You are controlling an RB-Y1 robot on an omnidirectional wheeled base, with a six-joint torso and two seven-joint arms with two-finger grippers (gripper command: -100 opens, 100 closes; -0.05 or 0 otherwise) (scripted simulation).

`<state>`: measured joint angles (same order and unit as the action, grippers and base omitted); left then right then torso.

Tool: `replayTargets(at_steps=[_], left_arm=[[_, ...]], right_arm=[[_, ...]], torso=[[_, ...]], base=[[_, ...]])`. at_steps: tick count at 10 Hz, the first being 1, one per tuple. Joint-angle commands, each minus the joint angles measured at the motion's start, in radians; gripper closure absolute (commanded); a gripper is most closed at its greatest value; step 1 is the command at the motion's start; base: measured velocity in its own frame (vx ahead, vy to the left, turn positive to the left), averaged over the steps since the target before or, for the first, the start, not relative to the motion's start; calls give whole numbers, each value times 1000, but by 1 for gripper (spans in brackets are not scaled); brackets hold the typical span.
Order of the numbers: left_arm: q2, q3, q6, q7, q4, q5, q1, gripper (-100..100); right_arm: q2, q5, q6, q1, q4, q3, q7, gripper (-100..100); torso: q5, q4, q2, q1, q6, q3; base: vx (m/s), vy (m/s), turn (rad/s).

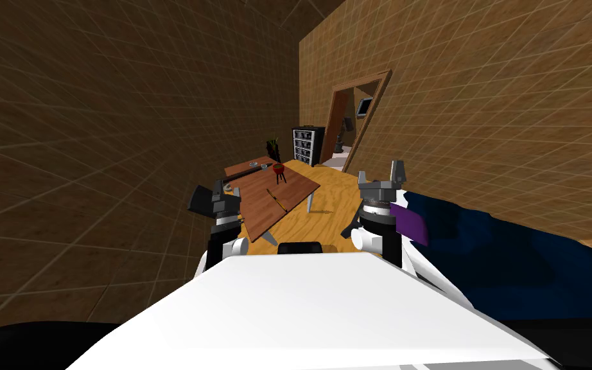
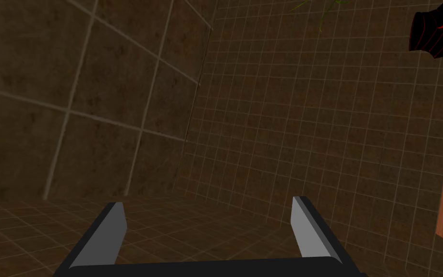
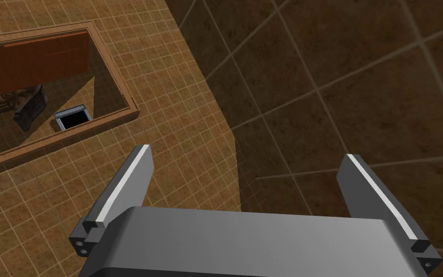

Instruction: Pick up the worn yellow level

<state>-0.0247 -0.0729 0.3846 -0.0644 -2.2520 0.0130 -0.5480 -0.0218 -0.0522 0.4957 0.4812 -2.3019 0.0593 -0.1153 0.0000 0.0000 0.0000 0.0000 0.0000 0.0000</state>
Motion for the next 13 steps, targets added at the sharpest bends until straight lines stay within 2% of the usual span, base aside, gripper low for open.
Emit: replayTargets(at_steps=[1, 5, 6, 8, 9, 13], left_arm=[[41, 2, 2, -6, 5, 3, -8, -100], [164, 17, 10, -44, 42, 21, -52, -100], [175, 17, 10, -44, 42, 21, -52, -100], [240, 30, 14, -76, 75, 35, -85, -100], [247, 30, 14, -76, 75, 35, -85, -100], [377, 69, 22, -165, 169, 76, -162, -100]], right_arm=[[0, 0, 0, 0, 0, 0, 0, 0], [0, 0, 0, 0, 0, 0, 0, 0], [0, 0, 0, 0, 0, 0, 0, 0], [0, 0, 0, 0, 0, 0, 0, 0], [0, 0, 0, 0, 0, 0, 0, 0], [0, 0, 0, 0, 0, 0, 0, 0]], torso=[[0, 0, 0, 0, 0, 0], [-1, 0, 1, -6, 0, 1], [-2, 0, 1, -8, 0, 0], [-1, 0, 1, -5, 0, 0], [-1, 0, 1, -6, 0, 0], [-2, 0, 0, -9, 0, 0]], base=[[-9, -24, -25], [-12, -91, -70], [-7, -80, -7], [-5, -87, -93], [-1, -81, -40], [13, -131, -149]])
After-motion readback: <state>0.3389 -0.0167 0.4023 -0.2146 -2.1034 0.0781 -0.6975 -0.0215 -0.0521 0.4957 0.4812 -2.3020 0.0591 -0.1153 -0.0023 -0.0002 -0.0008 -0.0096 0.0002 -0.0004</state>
